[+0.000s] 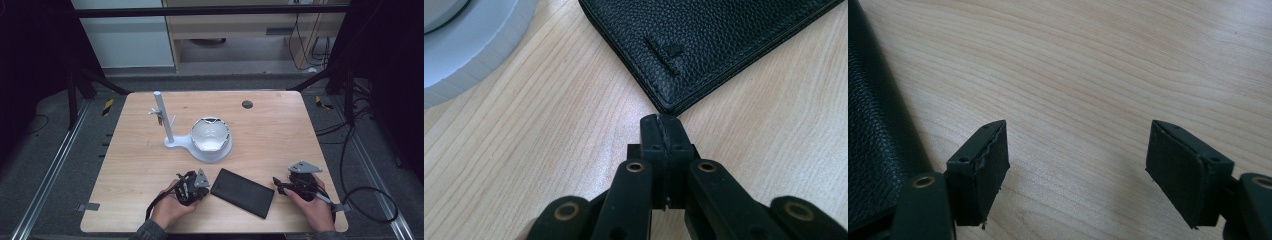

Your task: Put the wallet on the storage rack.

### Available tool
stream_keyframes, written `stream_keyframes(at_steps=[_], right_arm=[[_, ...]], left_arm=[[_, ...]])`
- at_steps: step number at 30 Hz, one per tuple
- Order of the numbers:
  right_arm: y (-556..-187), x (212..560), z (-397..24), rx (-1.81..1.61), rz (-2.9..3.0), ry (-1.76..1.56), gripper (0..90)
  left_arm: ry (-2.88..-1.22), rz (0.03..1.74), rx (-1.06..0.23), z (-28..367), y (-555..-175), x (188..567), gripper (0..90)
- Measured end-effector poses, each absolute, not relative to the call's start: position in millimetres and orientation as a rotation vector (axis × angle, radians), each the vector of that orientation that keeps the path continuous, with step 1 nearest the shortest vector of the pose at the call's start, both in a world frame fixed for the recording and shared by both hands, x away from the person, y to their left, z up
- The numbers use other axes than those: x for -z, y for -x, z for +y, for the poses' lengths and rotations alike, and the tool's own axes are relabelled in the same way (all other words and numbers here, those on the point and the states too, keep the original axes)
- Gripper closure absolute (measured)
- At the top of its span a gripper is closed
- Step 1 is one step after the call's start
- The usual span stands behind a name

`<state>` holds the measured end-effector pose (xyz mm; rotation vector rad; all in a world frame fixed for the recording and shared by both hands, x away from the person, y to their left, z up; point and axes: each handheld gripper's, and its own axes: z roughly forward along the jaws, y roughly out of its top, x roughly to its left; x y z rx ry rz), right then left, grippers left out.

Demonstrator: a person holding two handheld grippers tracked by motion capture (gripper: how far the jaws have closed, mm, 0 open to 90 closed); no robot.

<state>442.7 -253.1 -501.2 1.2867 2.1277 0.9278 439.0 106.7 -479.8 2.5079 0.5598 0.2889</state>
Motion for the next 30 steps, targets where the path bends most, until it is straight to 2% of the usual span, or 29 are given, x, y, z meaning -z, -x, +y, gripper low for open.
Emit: stream_keyframes(at_steps=[19, 24, 30], right_arm=[[-437.9, 494.2, -245.0, -0.974, 2.132, -1.252, 25.2], [-431.0, 486.1, -230.0, -1.049, 2.177, -1.192, 22.9], [-416.8, 473.8, -194.9, -1.130, 2.283, -1.069, 15.9]], left_arm=[[-2.463, 0.571, -0.270, 108.9, -440.9, 477.6, 89.8], [-2.411, 0.591, -0.263, 111.0, -442.4, 473.8, 89.8], [-2.358, 0.616, -0.247, 111.3, -446.0, 466.5, 89.5]])
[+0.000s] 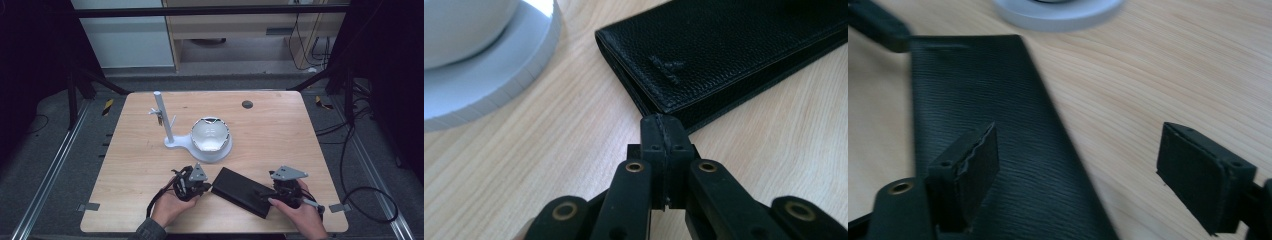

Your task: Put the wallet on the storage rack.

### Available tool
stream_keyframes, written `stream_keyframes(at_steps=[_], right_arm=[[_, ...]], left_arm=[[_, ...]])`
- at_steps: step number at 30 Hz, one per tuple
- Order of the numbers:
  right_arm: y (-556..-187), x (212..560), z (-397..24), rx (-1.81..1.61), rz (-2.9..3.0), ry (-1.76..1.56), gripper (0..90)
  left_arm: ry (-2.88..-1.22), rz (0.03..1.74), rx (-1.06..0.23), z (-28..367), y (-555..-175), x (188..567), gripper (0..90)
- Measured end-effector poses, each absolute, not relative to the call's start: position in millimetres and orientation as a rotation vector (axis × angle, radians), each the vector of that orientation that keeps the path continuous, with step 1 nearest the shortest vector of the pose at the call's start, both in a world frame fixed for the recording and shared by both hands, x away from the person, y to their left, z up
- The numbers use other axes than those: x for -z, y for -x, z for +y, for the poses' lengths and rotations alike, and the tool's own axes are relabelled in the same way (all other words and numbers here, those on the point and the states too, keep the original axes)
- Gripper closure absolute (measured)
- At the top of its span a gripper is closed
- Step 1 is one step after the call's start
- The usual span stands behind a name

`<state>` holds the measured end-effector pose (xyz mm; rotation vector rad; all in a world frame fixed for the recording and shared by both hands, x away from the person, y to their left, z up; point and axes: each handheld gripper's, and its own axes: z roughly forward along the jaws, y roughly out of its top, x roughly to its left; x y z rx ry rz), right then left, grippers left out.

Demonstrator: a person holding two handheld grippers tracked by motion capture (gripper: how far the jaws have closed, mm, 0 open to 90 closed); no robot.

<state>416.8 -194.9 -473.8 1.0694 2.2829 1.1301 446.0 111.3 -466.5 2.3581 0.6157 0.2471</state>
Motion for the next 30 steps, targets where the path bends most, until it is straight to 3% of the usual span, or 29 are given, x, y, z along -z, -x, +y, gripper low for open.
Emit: stream_keyframes(at_steps=[10, 20, 30], right_arm=[[-403.1, 469.2, -141.4, -0.988, 2.447, -0.878, 10.3], [-409.1, 470.2, -145.7, -0.816, 2.453, -0.860, 32.1], [-411.7, 462.2, -145.8, -0.784, 2.501, -0.832, 30.0]], left_arm=[[-2.322, 0.604, -0.247, 105.4, -451.9, 453.6, 89.4], [-2.328, 0.583, -0.225, 94.5, -456.1, 451.6, 87.0], [-2.329, 0.576, -0.217, 87.1, -462.3, 449.6, 85.6]])
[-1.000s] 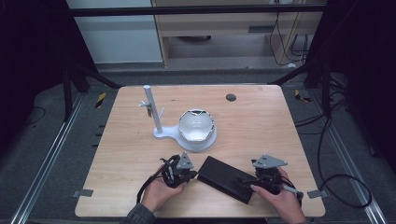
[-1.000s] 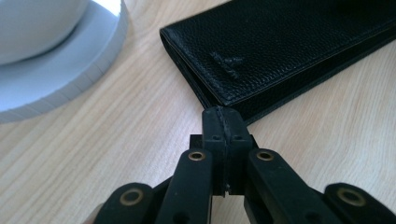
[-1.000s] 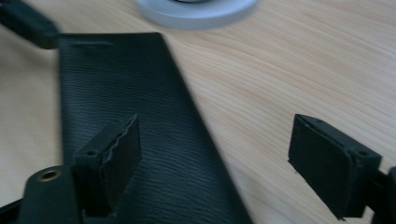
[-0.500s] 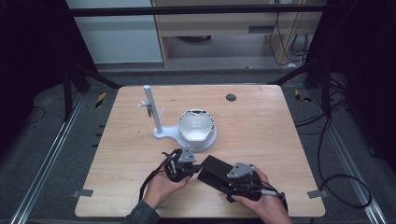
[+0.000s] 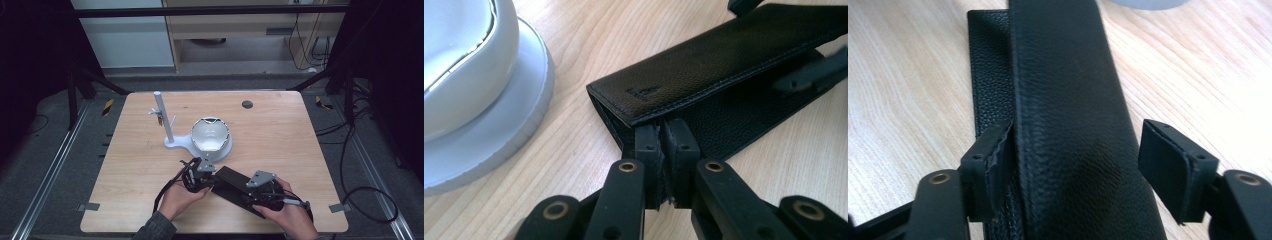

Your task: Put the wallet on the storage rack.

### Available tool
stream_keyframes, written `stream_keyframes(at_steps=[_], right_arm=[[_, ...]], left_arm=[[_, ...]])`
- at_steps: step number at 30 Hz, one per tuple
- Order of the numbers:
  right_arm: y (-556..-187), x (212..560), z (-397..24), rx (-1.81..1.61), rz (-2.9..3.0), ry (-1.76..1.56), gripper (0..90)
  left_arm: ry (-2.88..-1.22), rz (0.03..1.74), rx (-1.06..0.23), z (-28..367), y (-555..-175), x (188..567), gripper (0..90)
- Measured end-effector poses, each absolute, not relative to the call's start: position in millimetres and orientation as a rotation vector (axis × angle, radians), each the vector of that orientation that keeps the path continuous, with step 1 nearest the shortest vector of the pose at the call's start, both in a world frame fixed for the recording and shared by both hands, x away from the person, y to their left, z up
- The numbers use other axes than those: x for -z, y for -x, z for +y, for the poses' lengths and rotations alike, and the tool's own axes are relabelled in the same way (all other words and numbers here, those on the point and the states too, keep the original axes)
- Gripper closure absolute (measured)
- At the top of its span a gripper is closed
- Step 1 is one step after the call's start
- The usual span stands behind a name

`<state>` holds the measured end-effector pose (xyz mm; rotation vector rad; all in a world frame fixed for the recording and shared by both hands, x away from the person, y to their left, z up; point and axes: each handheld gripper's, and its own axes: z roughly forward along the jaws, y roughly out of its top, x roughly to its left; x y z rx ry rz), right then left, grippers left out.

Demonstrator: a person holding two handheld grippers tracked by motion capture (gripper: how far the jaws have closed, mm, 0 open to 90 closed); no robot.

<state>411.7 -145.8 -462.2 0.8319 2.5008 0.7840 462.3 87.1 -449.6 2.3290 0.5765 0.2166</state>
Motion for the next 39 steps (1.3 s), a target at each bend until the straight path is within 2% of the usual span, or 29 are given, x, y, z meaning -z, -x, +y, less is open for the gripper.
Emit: stream_keyframes(at_steps=[8, 14, 34, 39], right_arm=[[-421.3, 455.8, -136.7, -0.761, 2.569, -0.803, 22.1], [-428.2, 457.9, -136.5, -0.741, 2.616, -0.802, 20.7], [-438.9, 459.9, -133.4, -0.643, 2.631, -0.793, 36.7], [-441.7, 462.3, -134.2, -0.611, 2.608, -0.787, 46.8]], left_arm=[[-2.323, 0.572, -0.234, 81.8, -466.7, 440.0, 83.8], [-2.318, 0.575, -0.226, 81.3, -470.0, 436.8, 83.6], [-2.319, 0.584, -0.192, 78.8, -475.6, 433.1, 82.8], [-2.311, 0.587, -0.195, 79.4, -475.7, 430.0, 81.4]])
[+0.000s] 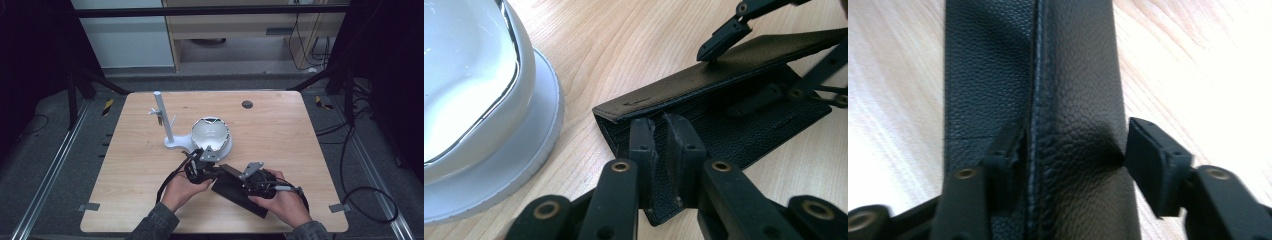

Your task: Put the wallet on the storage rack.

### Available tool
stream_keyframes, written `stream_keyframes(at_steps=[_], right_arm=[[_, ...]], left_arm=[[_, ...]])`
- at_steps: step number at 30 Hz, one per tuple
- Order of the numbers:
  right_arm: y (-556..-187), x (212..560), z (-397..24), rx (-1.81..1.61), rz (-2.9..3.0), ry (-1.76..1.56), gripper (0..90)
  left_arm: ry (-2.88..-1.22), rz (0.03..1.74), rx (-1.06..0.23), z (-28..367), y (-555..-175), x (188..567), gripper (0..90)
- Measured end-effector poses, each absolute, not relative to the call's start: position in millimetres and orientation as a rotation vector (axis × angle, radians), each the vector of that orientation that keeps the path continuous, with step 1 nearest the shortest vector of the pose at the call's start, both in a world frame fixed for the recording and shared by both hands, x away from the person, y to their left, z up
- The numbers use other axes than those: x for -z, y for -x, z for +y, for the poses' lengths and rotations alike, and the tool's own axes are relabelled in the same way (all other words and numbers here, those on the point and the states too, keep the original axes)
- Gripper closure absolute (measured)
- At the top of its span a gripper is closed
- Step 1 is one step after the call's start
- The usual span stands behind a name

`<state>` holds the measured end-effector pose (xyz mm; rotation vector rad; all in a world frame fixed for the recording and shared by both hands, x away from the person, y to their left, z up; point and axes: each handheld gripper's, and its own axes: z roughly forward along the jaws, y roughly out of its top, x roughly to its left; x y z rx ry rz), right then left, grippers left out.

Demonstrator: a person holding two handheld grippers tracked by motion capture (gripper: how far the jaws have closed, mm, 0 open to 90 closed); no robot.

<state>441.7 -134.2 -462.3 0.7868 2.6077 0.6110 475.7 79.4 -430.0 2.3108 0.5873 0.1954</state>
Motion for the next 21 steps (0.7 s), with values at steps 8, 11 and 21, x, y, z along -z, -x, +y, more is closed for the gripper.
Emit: stream_keyframes(at_steps=[8, 11, 21], right_arm=[[-440.1, 460.7, -137.2, -0.592, 2.542, -0.686, 77.3], [-438.9, 457.7, -141.4, -0.607, 2.526, -0.662, 82.9], [-430.0, 444.9, -165.6, -0.730, 2.457, -0.639, 84.1]], left_arm=[[-2.302, 0.620, -0.244, 86.2, -469.3, 425.5, 49.1], [-2.303, 0.611, -0.233, 90.6, -471.2, 425.1, 27.7], [-2.277, 0.578, -0.233, 98.5, -473.9, 422.6, 12.7]])
